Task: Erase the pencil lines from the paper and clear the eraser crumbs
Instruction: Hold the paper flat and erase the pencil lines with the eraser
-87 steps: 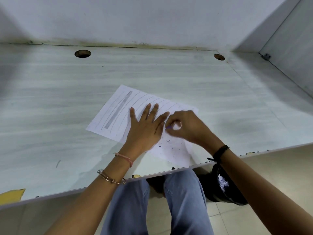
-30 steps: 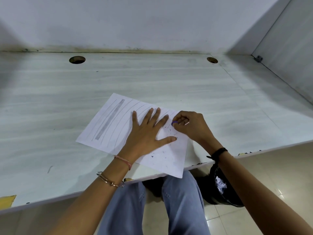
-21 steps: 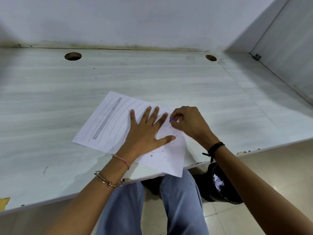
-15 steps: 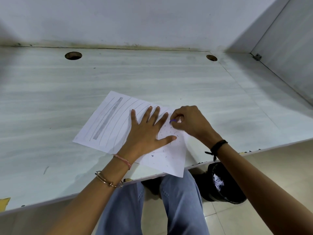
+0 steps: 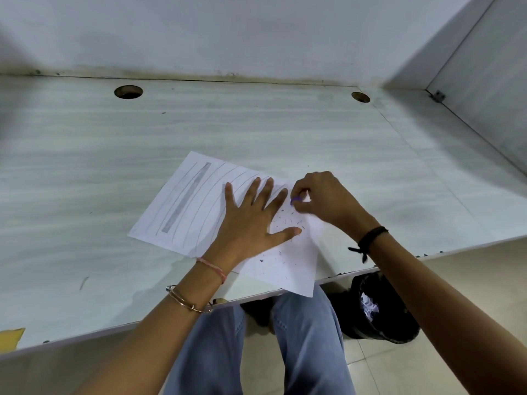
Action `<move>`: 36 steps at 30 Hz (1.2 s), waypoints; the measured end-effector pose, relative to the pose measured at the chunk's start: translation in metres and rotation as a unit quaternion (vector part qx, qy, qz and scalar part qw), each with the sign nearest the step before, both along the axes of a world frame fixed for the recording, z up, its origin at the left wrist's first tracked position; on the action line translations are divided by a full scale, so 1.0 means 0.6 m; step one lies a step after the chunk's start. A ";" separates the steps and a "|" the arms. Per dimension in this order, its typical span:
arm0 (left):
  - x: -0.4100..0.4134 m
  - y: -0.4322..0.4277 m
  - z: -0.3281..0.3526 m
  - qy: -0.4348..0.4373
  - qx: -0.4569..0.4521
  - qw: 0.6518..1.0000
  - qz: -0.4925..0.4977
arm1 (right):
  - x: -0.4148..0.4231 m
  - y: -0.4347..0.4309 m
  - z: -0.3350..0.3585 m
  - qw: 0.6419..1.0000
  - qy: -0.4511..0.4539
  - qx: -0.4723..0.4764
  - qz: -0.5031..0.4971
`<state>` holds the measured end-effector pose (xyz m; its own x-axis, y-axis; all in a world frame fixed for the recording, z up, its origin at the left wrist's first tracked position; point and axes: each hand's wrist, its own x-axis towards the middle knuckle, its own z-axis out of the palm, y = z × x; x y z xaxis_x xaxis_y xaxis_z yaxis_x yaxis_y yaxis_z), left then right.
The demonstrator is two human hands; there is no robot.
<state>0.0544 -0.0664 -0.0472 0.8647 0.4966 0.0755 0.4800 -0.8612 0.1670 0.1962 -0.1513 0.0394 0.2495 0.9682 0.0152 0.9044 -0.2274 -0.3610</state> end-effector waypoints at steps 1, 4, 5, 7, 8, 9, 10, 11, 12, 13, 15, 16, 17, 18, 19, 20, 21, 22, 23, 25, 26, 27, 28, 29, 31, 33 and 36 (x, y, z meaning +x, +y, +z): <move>0.001 0.000 0.000 0.003 0.001 1.000 0.002 | 0.002 0.003 -0.001 1.000 -0.013 0.004 -0.017; 0.001 -0.002 -0.001 -0.010 -0.004 1.000 0.002 | -0.007 0.008 -0.001 0.999 -0.001 -0.036 0.038; 0.000 -0.001 -0.001 -0.012 -0.004 1.000 0.001 | -0.009 0.009 -0.001 0.998 0.010 -0.041 0.041; 0.000 0.000 -0.001 -0.007 -0.004 1.000 0.001 | -0.003 0.011 -0.006 1.000 -0.006 -0.009 -0.007; 0.000 0.000 -0.001 -0.004 -0.003 1.000 0.002 | -0.002 0.012 -0.008 0.999 -0.030 0.008 -0.030; 0.000 -0.001 -0.002 -0.005 -0.002 1.000 0.003 | -0.002 0.013 -0.009 0.999 -0.043 0.008 -0.026; 0.000 -0.001 -0.002 -0.010 -0.003 1.000 0.003 | -0.003 0.013 -0.010 0.999 -0.036 -0.005 -0.002; 0.000 -0.001 -0.002 -0.013 -0.004 1.000 0.002 | -0.006 0.012 -0.009 0.999 -0.014 -0.024 0.021; 0.000 -0.001 -0.001 -0.013 -0.005 1.000 0.001 | -0.006 0.012 -0.006 0.999 0.008 -0.037 0.027; -0.001 0.000 0.000 -0.010 -0.004 1.000 0.001 | -0.003 0.013 -0.006 0.999 0.013 -0.035 0.014; 0.001 0.000 0.000 0.000 0.000 1.000 0.003 | 0.004 0.015 -0.005 1.000 -0.017 -0.005 -0.025; 0.001 -0.001 0.000 -0.001 0.001 1.000 0.004 | 0.003 0.015 -0.005 0.999 -0.029 -0.003 -0.021; 0.002 -0.001 -0.001 -0.007 0.001 1.000 0.005 | 0.001 0.014 -0.004 1.000 -0.023 -0.014 0.005; 0.001 -0.002 -0.002 -0.014 -0.001 1.000 0.004 | -0.002 0.012 -0.002 0.999 -0.001 -0.031 0.035; 0.001 -0.002 -0.002 -0.015 -0.004 1.000 0.003 | -0.002 0.008 -0.001 0.997 0.024 -0.044 0.052; 0.001 0.000 -0.002 -0.011 -0.006 1.000 0.003 | 0.000 0.007 -0.002 0.997 0.039 -0.041 0.045; 0.002 0.000 -0.002 -0.003 -0.006 1.000 0.004 | 0.006 0.007 -0.005 0.999 0.039 -0.017 0.025; 0.002 0.001 -0.001 0.004 -0.004 1.000 0.005 | 0.009 0.007 -0.008 1.000 0.026 0.011 0.001; 0.002 0.000 -0.001 0.006 -0.001 1.000 0.005 | 0.009 0.008 -0.010 1.000 0.010 0.022 -0.011; 0.001 -0.001 0.000 -0.005 -0.006 1.000 0.002 | 0.004 0.008 -0.009 1.000 0.012 -0.005 0.021; 0.000 -0.001 0.001 -0.009 -0.011 1.000 0.000 | 0.002 0.006 -0.005 0.999 0.027 -0.025 0.040; -0.001 -0.001 0.001 -0.007 -0.013 1.000 -0.002 | 0.003 0.006 -0.001 0.998 0.041 -0.033 0.041; -0.002 0.000 0.002 -0.002 -0.012 1.000 -0.001 | 0.006 0.007 -0.001 0.998 0.041 -0.023 0.027; -0.002 0.000 0.002 0.003 -0.009 1.000 0.002 | 0.010 0.008 -0.003 1.000 0.026 -0.004 0.004; 0.000 0.000 0.002 0.010 -0.005 1.000 0.007 | 0.005 0.011 -0.010 1.000 -0.027 0.005 -0.011; 0.001 -0.002 0.002 0.005 -0.007 1.000 0.006 | -0.002 0.010 -0.014 0.999 -0.016 -0.021 0.030; 0.000 -0.002 0.003 0.014 -0.012 1.000 0.007 | 0.012 0.006 -0.010 0.999 0.032 -0.017 -0.006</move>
<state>0.0542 -0.0675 -0.0452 0.8594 0.5099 0.0386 0.4967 -0.8503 0.1742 0.2032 -0.1477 0.0331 0.2608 0.9648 -0.0338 0.8767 -0.2513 -0.4102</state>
